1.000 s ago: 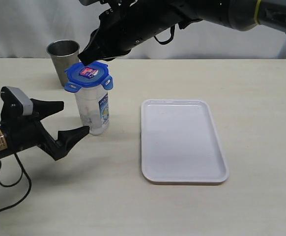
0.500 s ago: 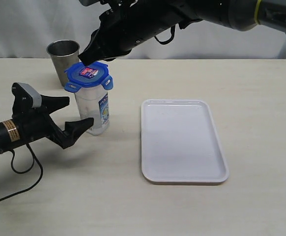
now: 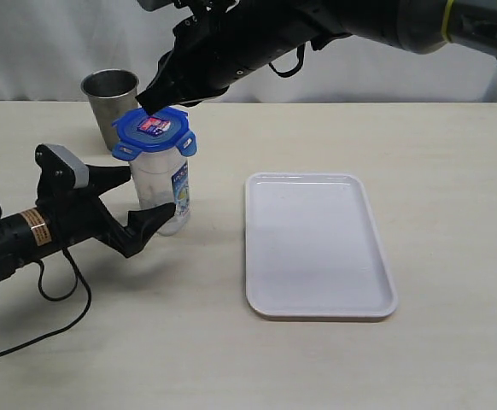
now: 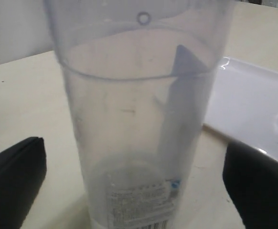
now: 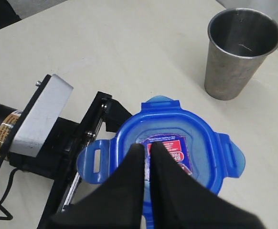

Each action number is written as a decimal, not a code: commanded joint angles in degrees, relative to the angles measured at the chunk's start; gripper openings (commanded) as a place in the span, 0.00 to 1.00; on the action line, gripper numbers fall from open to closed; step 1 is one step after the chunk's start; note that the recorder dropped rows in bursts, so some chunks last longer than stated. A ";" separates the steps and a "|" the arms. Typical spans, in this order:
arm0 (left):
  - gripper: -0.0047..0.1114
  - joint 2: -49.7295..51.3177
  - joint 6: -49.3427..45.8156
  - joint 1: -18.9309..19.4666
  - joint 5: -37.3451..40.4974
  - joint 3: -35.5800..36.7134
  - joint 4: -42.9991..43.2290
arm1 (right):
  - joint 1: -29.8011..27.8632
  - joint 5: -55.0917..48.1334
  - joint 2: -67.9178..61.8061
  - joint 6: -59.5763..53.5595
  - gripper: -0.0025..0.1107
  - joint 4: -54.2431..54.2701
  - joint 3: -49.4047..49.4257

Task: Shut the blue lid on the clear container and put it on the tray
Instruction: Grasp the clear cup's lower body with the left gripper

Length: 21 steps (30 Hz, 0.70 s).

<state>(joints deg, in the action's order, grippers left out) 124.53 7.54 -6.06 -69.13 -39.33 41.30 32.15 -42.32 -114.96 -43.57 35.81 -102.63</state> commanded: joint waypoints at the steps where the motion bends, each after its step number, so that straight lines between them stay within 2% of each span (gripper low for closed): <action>1: 0.90 0.10 -0.02 -0.32 -0.83 -0.37 -1.74 | -0.13 0.06 0.63 0.59 0.06 -0.58 0.04; 5: 0.90 0.10 0.03 -0.32 -0.83 -0.37 -2.03 | -0.13 0.18 0.63 0.79 0.06 -0.75 0.04; 7: 0.95 0.10 -0.08 -0.32 -0.83 -0.37 -2.03 | -0.13 0.29 0.63 0.79 0.06 -0.75 0.04; 12: 0.95 0.10 -0.32 -0.81 -0.83 -0.37 -2.26 | -0.13 0.41 0.63 0.91 0.06 -0.75 0.04; 15: 0.95 0.10 -0.32 -1.28 -0.83 -0.37 0.72 | -0.13 0.41 0.63 1.19 0.06 -0.75 0.04; 21: 0.95 0.10 -0.41 -4.01 -0.83 -1.22 -6.45 | -0.13 0.41 0.63 1.33 0.06 -0.75 0.04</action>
<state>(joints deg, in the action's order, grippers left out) 124.53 7.20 -9.06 -69.13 -39.45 38.80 32.15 -42.32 -114.96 -42.61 35.58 -102.63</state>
